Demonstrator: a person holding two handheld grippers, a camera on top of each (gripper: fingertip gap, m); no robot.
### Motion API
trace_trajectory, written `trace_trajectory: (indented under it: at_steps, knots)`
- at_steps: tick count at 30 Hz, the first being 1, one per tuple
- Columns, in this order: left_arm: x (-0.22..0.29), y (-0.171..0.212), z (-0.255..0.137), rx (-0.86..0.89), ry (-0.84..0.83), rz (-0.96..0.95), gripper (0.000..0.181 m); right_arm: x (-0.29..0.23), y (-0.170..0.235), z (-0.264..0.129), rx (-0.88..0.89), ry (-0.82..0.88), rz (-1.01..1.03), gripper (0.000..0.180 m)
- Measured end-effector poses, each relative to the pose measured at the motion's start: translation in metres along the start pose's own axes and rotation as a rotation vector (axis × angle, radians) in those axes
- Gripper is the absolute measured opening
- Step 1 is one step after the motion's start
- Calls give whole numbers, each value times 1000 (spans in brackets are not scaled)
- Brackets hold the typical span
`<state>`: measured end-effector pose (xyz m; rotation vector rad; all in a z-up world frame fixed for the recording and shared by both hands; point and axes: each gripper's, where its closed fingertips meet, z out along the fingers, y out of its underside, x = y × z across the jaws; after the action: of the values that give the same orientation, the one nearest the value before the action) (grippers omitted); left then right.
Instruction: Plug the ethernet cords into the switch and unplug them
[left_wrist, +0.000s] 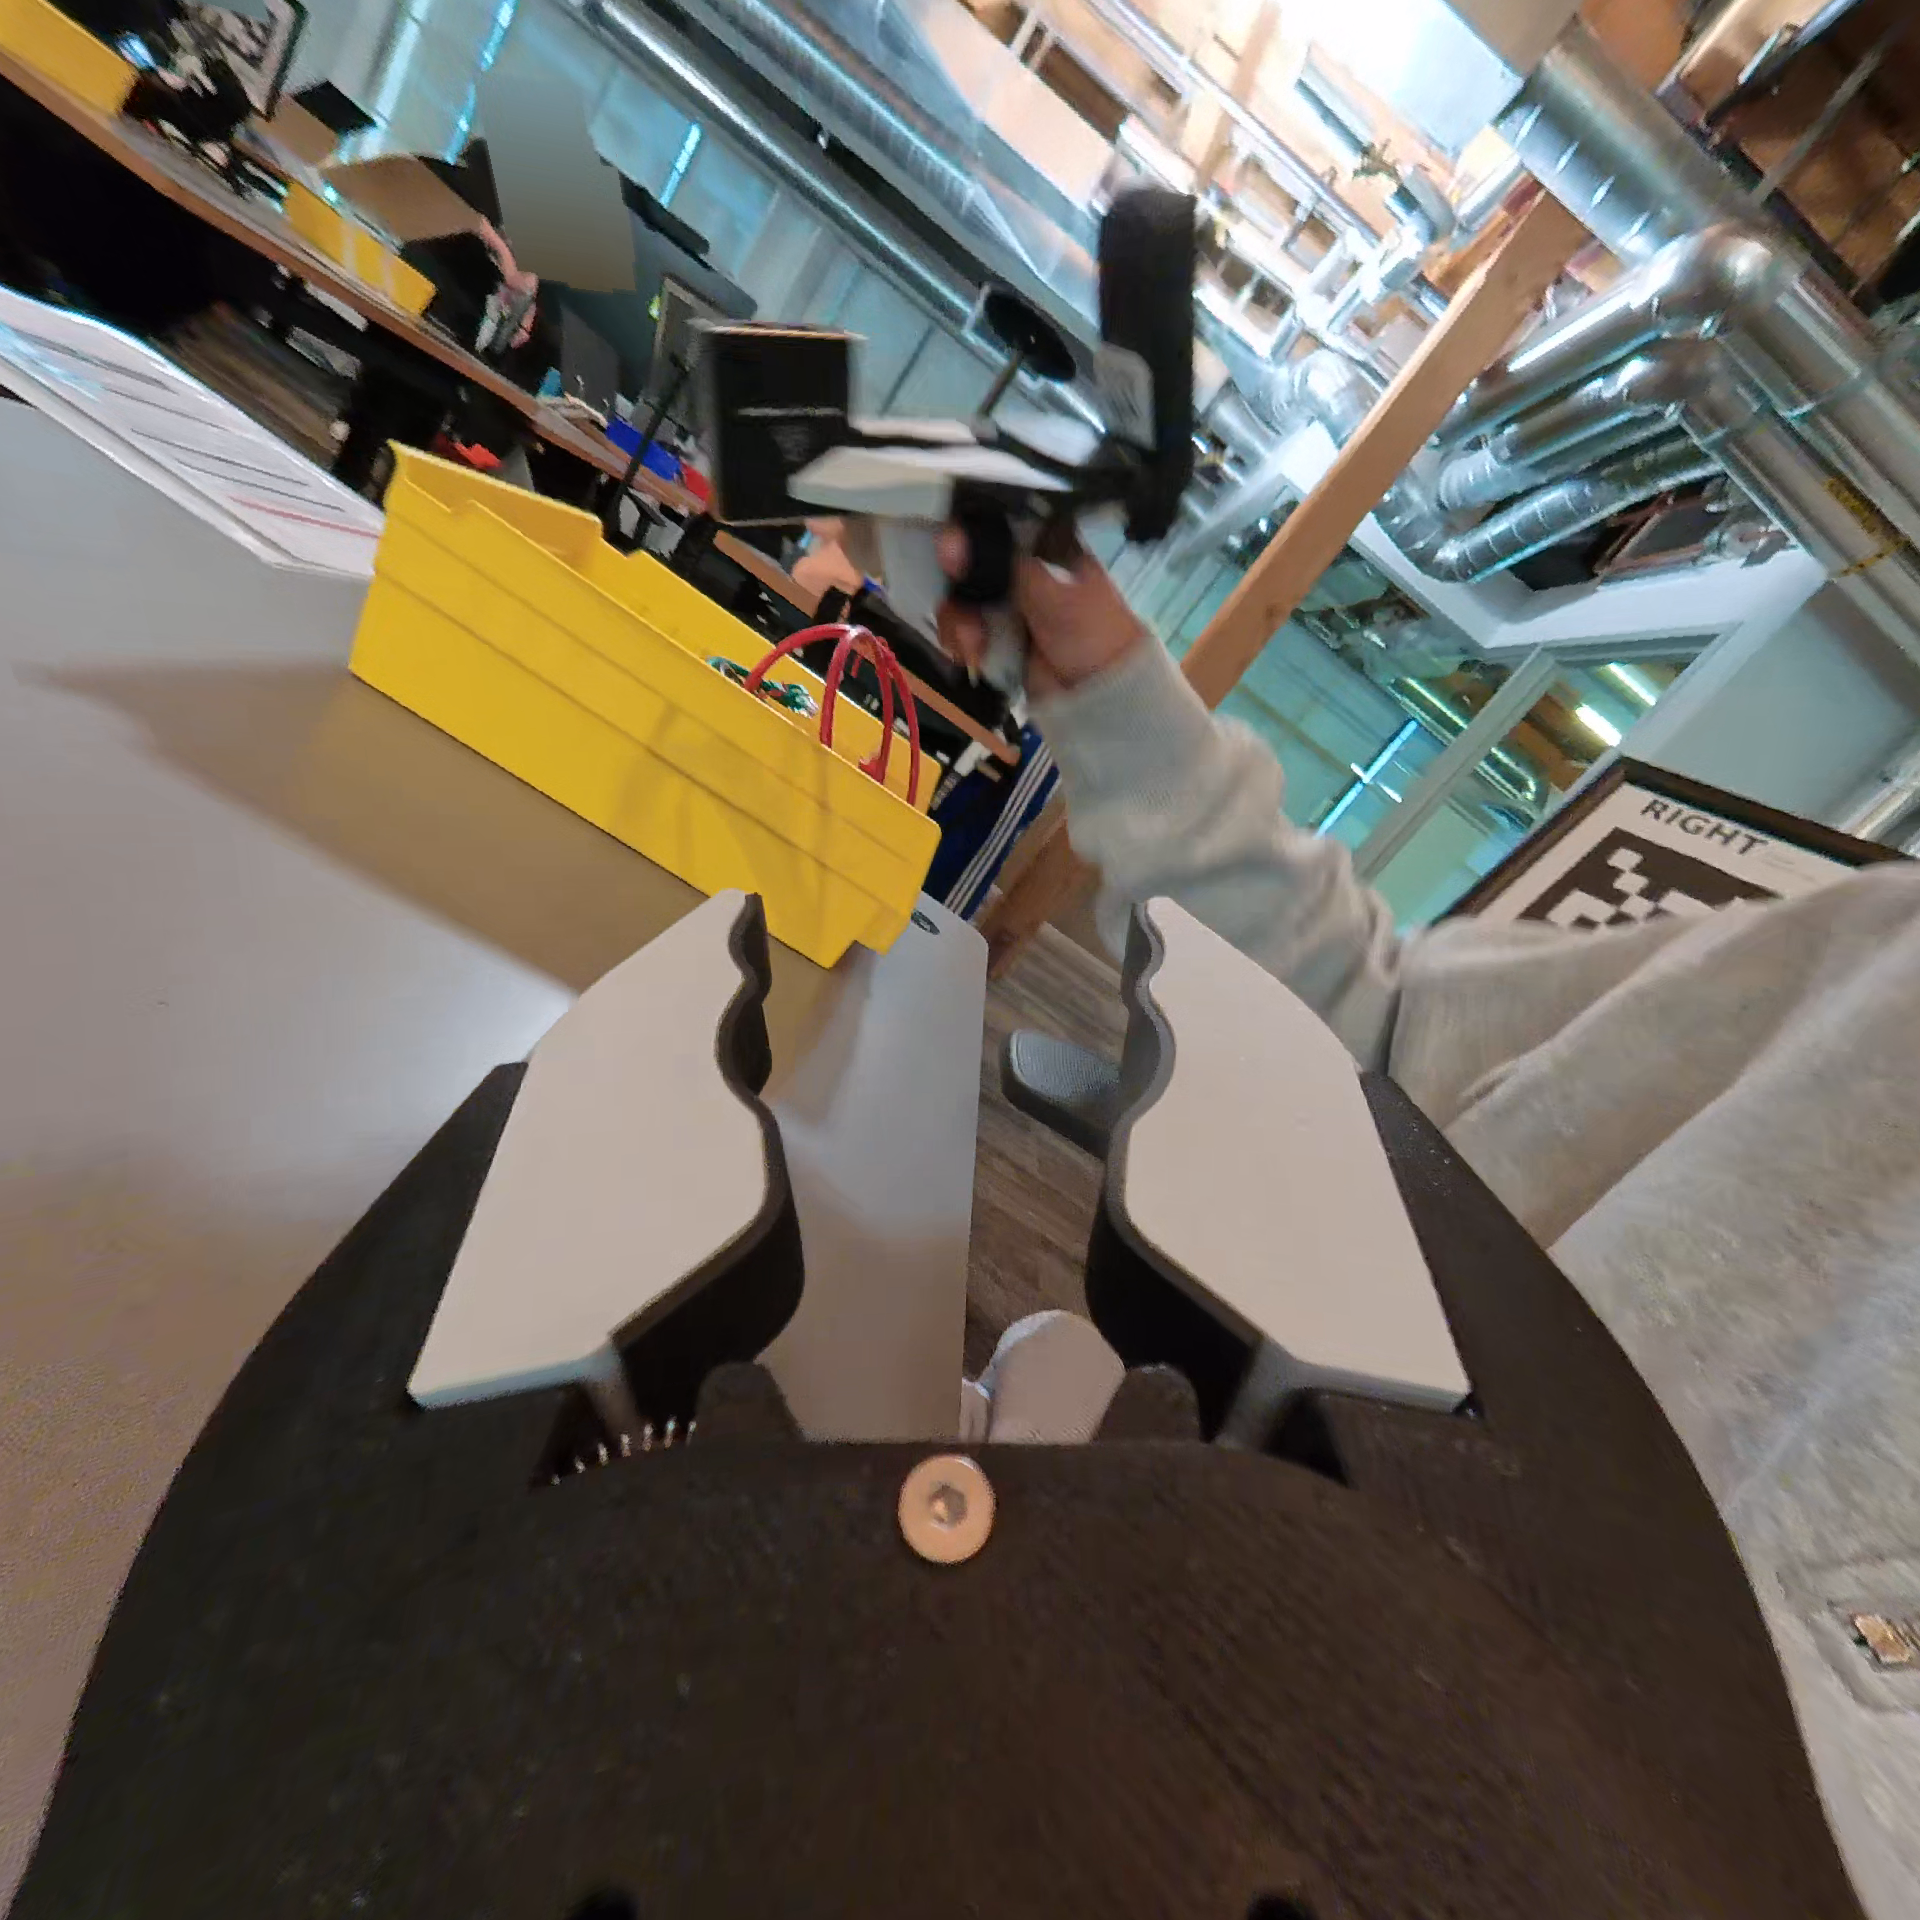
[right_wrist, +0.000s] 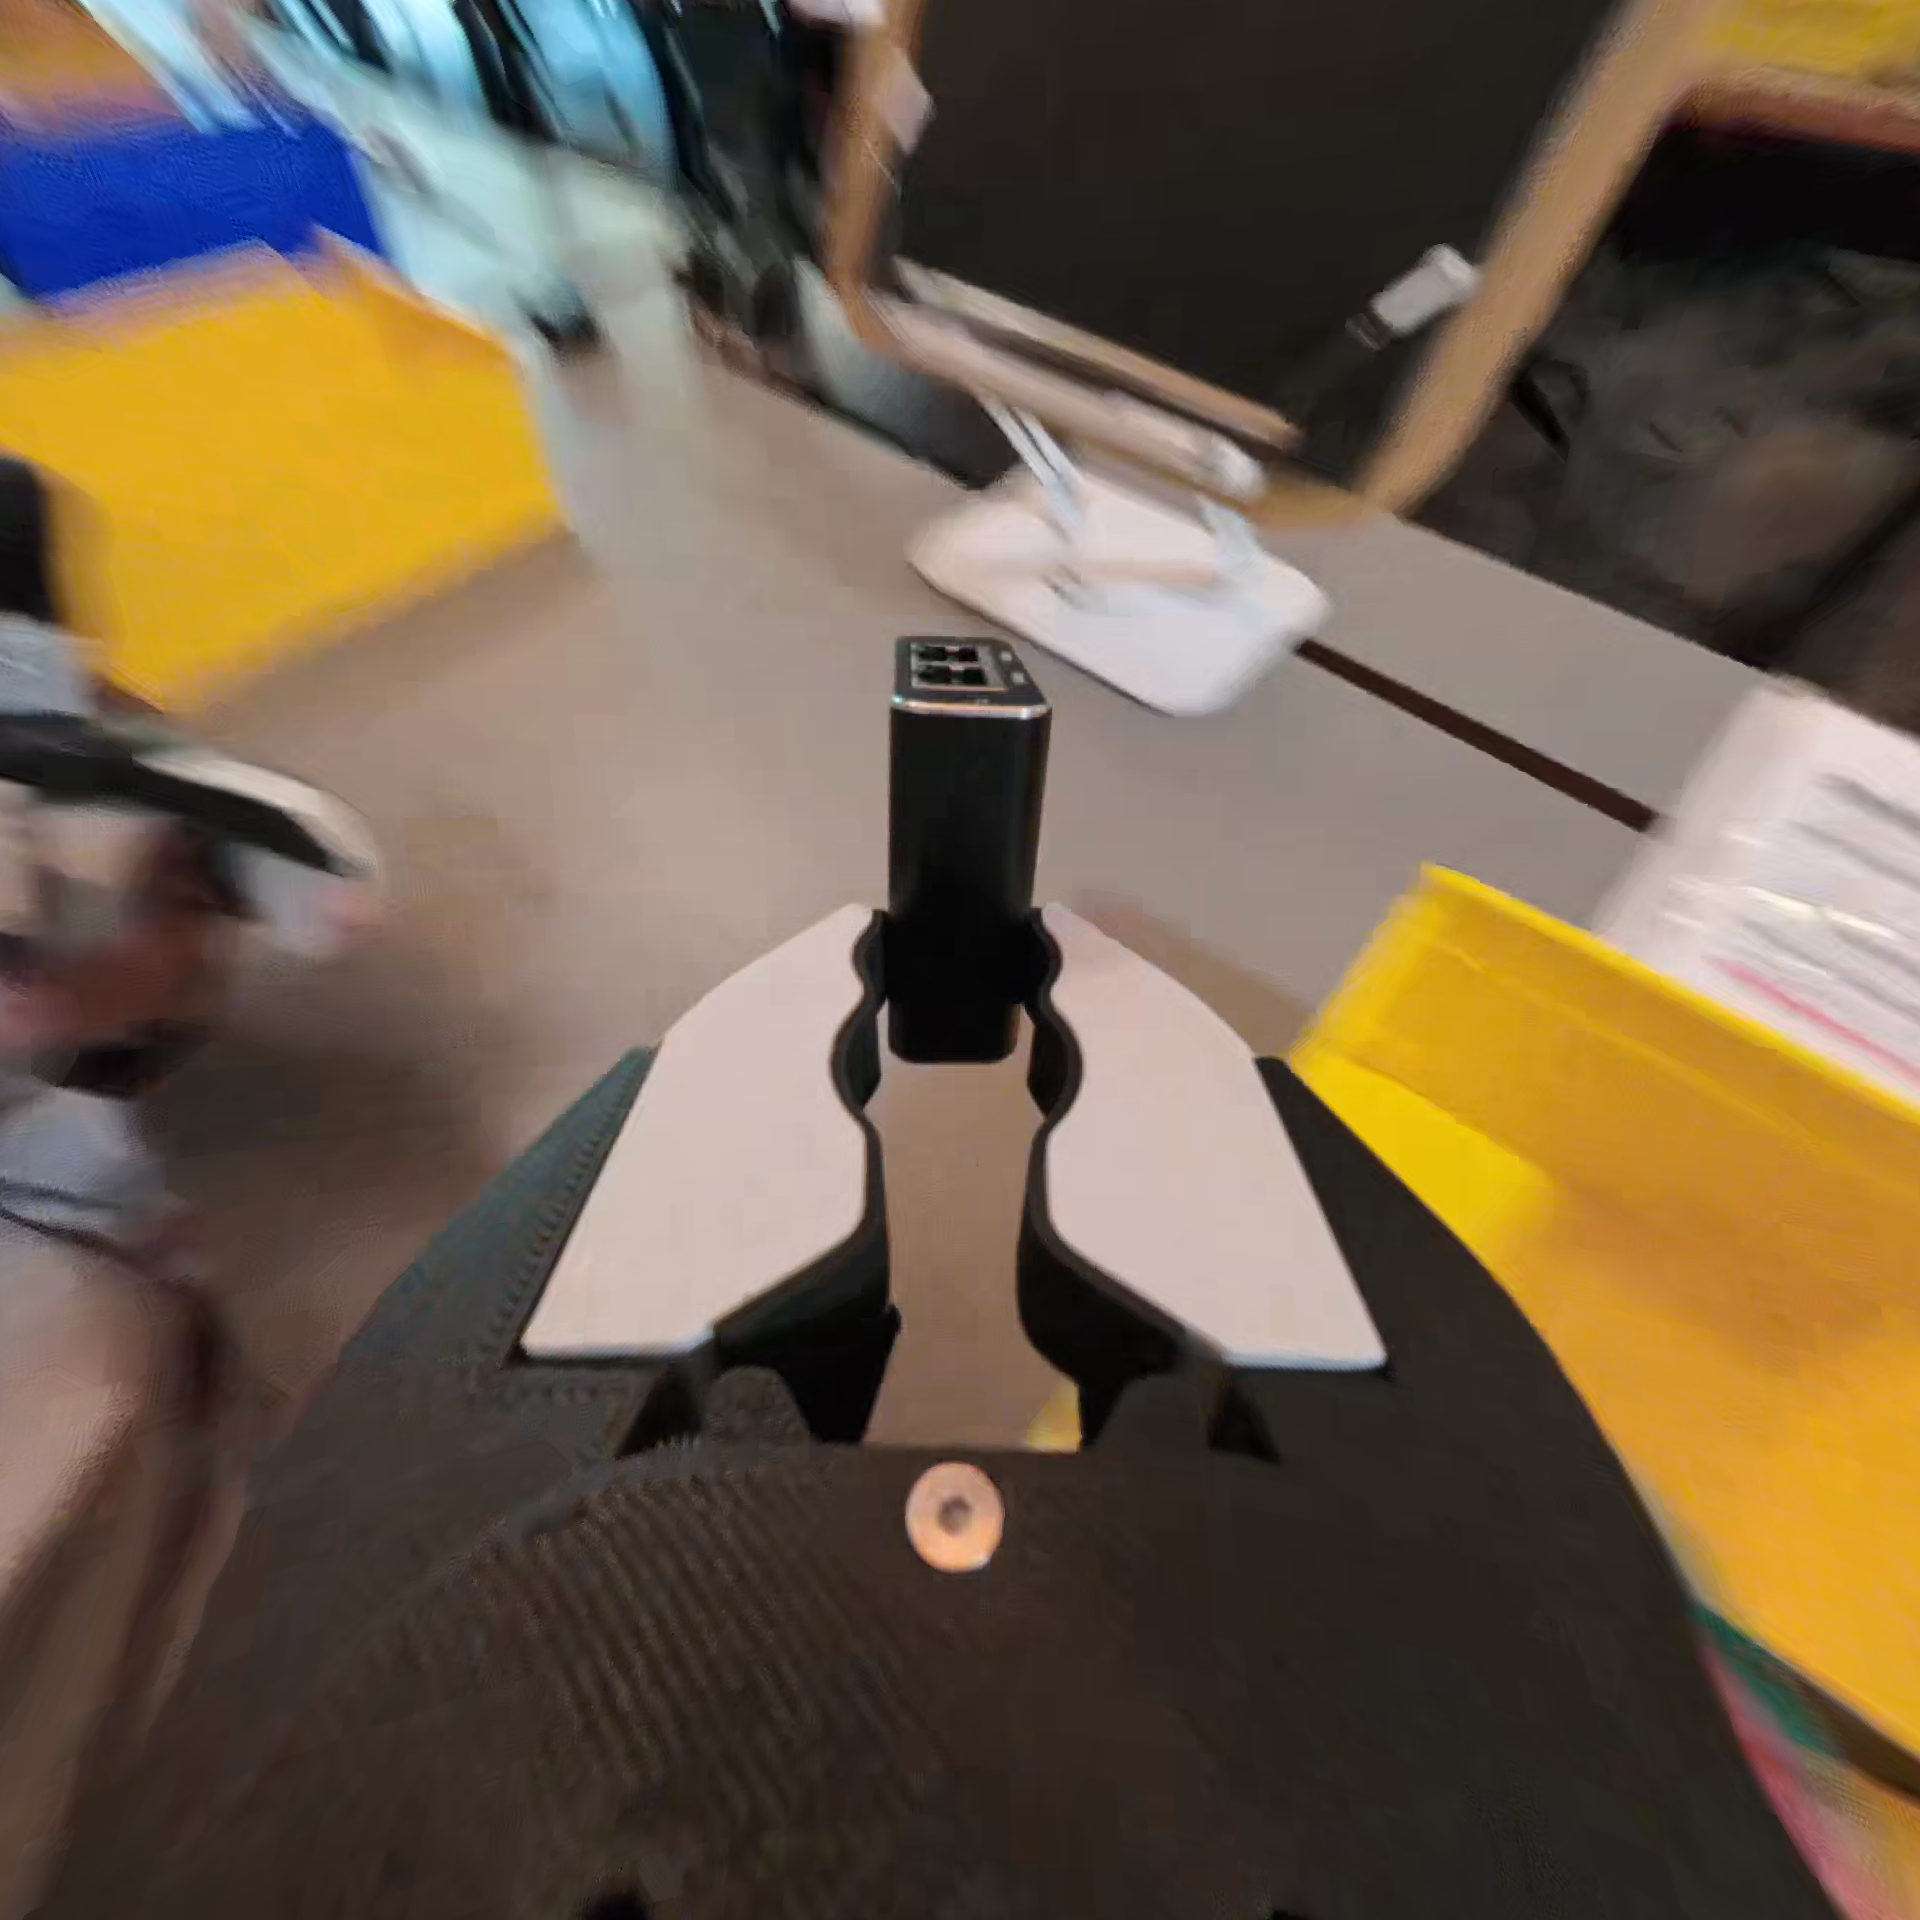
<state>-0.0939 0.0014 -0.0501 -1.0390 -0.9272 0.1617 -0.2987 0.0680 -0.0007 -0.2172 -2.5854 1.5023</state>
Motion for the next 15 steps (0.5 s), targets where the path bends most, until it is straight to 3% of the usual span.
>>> trace_trajectory:
  at_steps: [3, 6, 10, 15]
  knots:
    - [2, 8, 4, -49, 6, 23, 66, 101, 41, -1, -488, 175, -103, 25]
    - [1, 13, 6, -76, 5, 34, 65, 156, 85, 7, -816, 151, -9, 25]
    - [-4, 16, 7, -93, -3, 32, 65, 152, 129, 34, -1037, -94, 265, 25]
    - [-9, 18, 5, -112, -1, 29, 65, 144, 155, 55, -1131, -274, 371, 25]
